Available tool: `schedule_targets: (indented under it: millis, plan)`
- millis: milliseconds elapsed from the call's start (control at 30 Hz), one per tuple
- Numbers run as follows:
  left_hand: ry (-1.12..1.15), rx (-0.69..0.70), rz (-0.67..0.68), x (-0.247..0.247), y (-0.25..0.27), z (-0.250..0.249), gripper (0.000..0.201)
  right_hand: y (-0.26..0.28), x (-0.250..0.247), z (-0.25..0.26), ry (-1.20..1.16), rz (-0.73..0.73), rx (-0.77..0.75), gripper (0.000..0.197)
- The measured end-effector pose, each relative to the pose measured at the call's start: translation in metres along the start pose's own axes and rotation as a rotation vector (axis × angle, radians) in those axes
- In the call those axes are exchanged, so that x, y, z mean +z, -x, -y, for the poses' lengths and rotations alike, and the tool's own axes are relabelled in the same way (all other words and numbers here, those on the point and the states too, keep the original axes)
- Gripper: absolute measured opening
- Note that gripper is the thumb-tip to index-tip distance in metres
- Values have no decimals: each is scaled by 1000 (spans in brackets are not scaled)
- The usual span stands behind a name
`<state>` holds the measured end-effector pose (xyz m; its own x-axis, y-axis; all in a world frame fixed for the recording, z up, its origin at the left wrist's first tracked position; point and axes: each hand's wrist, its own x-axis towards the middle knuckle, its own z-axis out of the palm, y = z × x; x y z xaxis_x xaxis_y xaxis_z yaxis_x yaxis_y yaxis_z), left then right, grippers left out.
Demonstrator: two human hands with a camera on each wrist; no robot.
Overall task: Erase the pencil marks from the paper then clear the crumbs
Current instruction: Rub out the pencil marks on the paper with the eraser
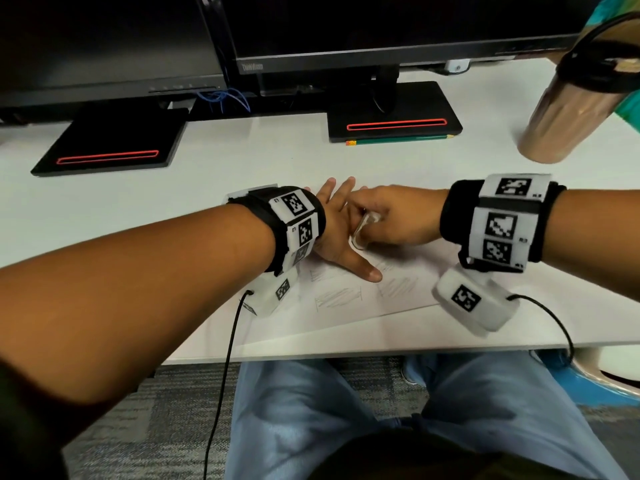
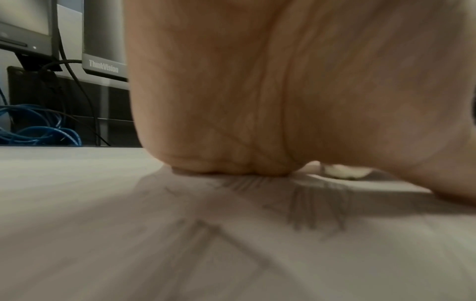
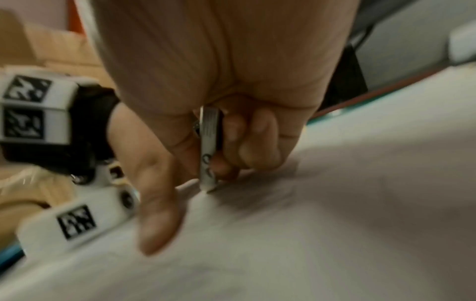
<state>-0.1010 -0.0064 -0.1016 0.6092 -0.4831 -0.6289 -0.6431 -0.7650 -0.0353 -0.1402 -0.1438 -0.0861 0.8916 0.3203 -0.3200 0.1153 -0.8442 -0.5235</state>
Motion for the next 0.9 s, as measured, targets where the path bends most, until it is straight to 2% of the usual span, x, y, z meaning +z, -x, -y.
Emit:
schedule_targets:
  millis: [133, 233, 367, 467, 500, 600, 733, 833, 900]
  plan:
    - [25, 0, -28, 1, -2, 2, 140, 0, -7, -5, 13, -98, 25, 17]
    - [21, 7, -14, 2, -2, 2, 132, 3, -2, 1, 5, 0, -3, 27]
    - [30, 11, -41, 2, -3, 3, 141, 3, -8, -5, 17, -90, 44, 15]
    - [7, 6, -29, 3, -4, 2, 135, 5, -2, -3, 13, 0, -4, 9]
    - [6, 7, -28, 3, -4, 2, 136, 6, -2, -3, -14, 10, 4, 10]
    - [18, 3, -44, 3, -4, 2, 141, 4, -6, -11, -5, -80, 30, 12]
    - [20, 6, -33, 3, -5, 2, 140, 8, 0, -6, 2, 31, -19, 12]
    - [25, -1, -47, 3, -5, 2, 141, 9, -4, -11, -24, -50, 16, 11]
    - [18, -6, -46, 2, -6, 2, 140, 8, 0, -10, 18, -46, -24, 10]
